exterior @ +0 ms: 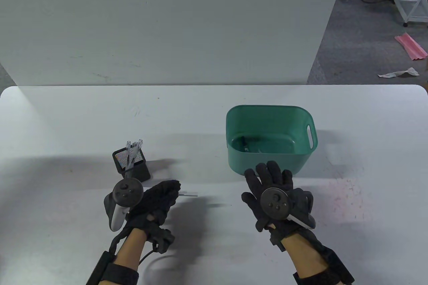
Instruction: Disassemble pens into components
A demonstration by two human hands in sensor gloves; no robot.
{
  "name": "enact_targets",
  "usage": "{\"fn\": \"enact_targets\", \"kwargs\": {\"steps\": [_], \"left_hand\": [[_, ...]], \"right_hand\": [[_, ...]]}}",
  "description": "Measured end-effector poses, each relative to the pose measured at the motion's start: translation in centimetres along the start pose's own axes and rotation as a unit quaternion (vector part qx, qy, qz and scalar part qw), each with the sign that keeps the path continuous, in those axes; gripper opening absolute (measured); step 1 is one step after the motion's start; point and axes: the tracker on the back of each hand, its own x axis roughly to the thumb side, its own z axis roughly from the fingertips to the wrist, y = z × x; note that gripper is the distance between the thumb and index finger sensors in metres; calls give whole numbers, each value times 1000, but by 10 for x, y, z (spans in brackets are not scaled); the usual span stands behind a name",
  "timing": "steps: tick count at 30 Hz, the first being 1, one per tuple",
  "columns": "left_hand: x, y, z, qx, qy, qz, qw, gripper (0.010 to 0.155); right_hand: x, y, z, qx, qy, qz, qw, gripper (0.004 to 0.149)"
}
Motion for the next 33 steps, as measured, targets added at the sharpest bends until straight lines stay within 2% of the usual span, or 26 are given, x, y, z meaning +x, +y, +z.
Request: {"fn": "enact_targets", "kwargs": {"steps": [2, 8, 15, 18, 25, 27, 33], "left_hand": [[1, 0, 1, 3, 0, 7, 1000, 41], [15, -2, 3, 0, -21, 13, 1000, 43], [58, -9, -1, -7, -57, 4, 998, 46], [82, -10, -13, -18, -60, -14, 998, 45], [154, -21, -57, -45, -44, -88, 994, 45], [170, -25, -67, -37, -38, -120, 991, 45], [196, -40, -89, -25, -34, -211, 977, 45]], "right_hand": [[-1, 5, 1, 10, 2, 19, 1000, 65], [-7, 9, 0, 20, 15, 3, 1000, 65], [-17, 6, 2, 22, 38, -18, 999, 65], [-20, 8, 4, 24, 41, -28, 998, 65], [-24, 12, 5, 39, 47, -31, 998, 65], [-25, 13, 5, 45, 49, -33, 997, 65], [-23, 17, 4, 58, 51, -41, 996, 65]]}}
